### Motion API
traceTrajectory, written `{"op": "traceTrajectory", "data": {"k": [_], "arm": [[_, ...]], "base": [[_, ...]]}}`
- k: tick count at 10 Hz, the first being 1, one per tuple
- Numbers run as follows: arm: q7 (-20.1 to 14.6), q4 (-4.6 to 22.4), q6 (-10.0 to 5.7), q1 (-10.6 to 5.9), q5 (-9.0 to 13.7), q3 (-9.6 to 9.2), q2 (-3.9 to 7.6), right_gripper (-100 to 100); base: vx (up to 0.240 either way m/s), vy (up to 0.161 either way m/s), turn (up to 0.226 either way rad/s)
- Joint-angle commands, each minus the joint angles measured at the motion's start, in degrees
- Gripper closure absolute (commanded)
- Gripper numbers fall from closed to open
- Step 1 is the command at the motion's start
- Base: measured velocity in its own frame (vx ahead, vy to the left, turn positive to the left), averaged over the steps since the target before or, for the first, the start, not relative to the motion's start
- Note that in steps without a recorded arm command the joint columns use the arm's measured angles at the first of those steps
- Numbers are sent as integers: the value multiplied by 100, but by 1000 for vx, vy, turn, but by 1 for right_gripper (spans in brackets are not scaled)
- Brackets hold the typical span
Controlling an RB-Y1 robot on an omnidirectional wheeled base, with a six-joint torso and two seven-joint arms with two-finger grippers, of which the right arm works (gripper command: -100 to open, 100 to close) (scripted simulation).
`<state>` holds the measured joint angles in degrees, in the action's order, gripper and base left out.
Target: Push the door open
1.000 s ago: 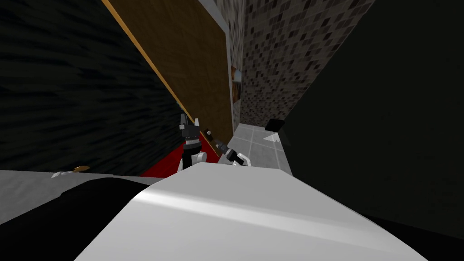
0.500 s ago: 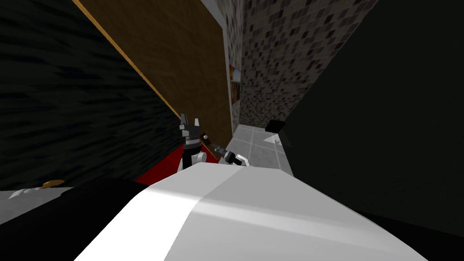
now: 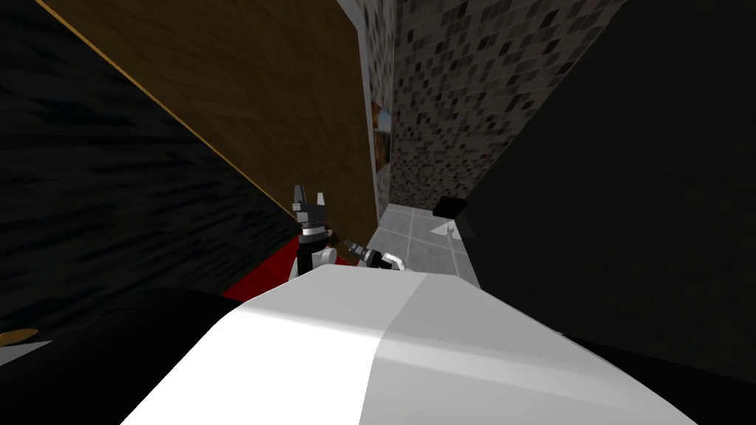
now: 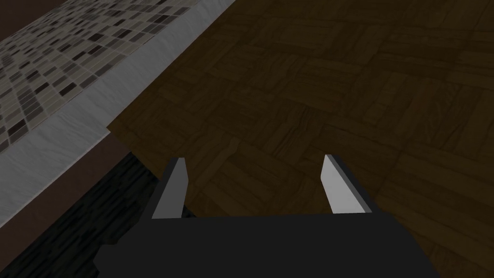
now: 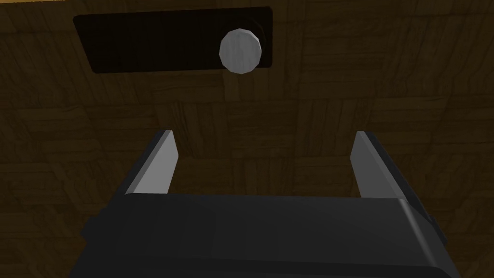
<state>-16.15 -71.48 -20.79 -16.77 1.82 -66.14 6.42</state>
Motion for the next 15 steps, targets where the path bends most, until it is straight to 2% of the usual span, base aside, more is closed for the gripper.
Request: {"op": "traceTrajectory", "data": {"k": [1, 2, 4, 11, 13, 14, 15], "arm": [[-38, 142, -3, -94, 11, -142, 9, -100], [-9, 86, 1, -39, 0, -88, -8, -100], [12, 161, -20, -23, -6, -64, -36, -100], [96, 413, -109, 55, -32, 62, -187, -100], [114, 470, -130, 73, -38, 91, -236, -100], [107, 457, -126, 66, -36, 81, -222, -100], [107, 457, -126, 66, -36, 81, -222, 100]], "base": [[195, 0, -16], [91, 4, -3], [68, 137, 35], [74, 200, 34], [63, 151, 30], [43, 65, -1], [-9, -9, -4]]}}
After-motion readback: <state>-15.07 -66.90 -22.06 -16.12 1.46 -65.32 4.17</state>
